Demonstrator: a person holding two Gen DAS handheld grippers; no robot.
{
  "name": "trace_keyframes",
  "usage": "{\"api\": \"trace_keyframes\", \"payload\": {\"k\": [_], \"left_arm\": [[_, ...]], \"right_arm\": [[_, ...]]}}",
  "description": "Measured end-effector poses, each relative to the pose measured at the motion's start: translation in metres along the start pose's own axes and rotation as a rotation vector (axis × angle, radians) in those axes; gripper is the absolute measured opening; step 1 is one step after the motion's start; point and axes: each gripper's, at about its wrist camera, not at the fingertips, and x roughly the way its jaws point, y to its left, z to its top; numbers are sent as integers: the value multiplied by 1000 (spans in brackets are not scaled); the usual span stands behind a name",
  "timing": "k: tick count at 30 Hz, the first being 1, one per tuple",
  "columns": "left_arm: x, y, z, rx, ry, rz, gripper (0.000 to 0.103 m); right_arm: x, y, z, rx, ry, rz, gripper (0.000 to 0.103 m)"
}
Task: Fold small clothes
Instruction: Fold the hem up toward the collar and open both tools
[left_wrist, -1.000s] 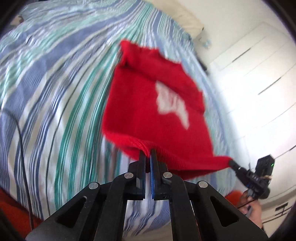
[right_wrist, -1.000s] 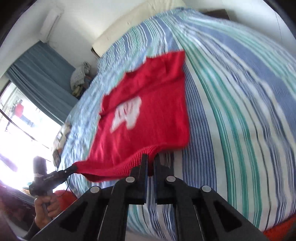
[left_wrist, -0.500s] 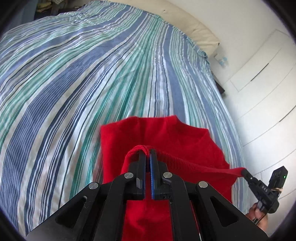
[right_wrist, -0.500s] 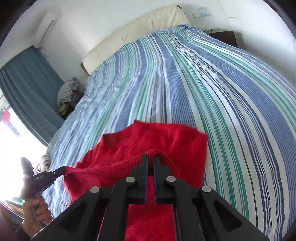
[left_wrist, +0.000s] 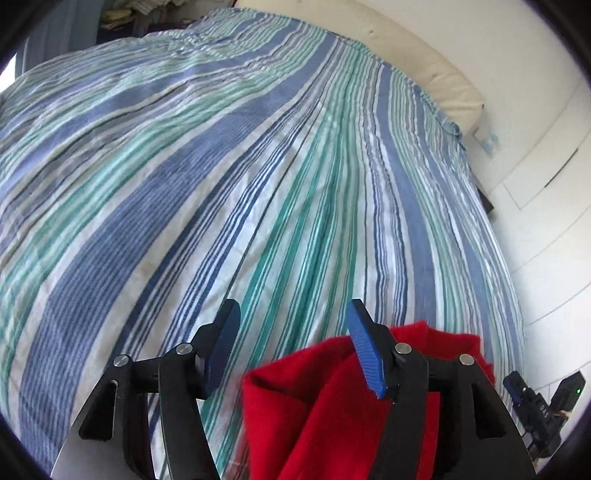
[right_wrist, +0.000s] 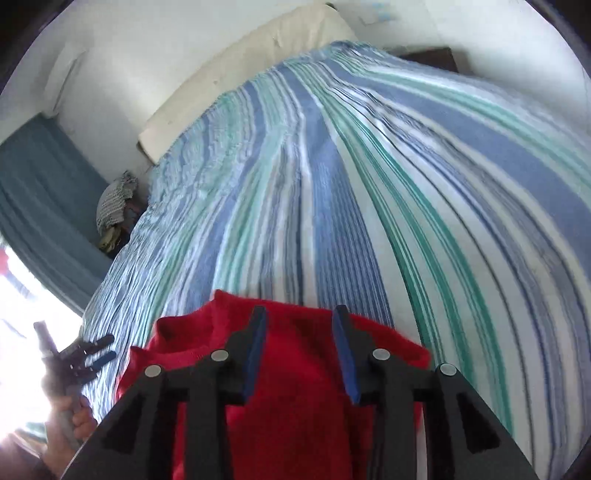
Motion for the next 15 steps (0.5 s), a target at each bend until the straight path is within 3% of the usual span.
{"api": "trace_keyframes", "payload": {"k": [2, 5, 7, 8, 9, 10, 12, 13, 15], "left_arm": [[-24, -12, -16, 82, -22, -44, 64], [-36, -34, -60, 245, 18, -128, 66], [-23, -43, -91, 354, 81, -84, 66], [-10, -43, -100, 386, 114, -31, 67], [3, -38, -105, 389, 151, 34, 67], [13, -27, -105, 348, 177, 65, 67], [0, -13, -96, 242, 141, 82, 67], [-15, -9, -93, 195, 110, 77, 70], [-43, -11, -102, 174, 82, 40, 81]], "right_arm": [[-16, 23, -8, -122, 21, 29, 37], [-34, 53, -45, -285, 120, 143, 37], [-35, 54, -74, -350, 192, 142, 37], [-30, 47, -89, -379, 230, 89, 37], [-23, 34, -100, -381, 274, 12, 37], [-21, 16, -106, -342, 302, -49, 29], [-50, -2, -106, -221, 244, -58, 24], [-66, 0, -106, -216, 213, -68, 26], [-104, 16, -114, -273, 149, -66, 42]]}}
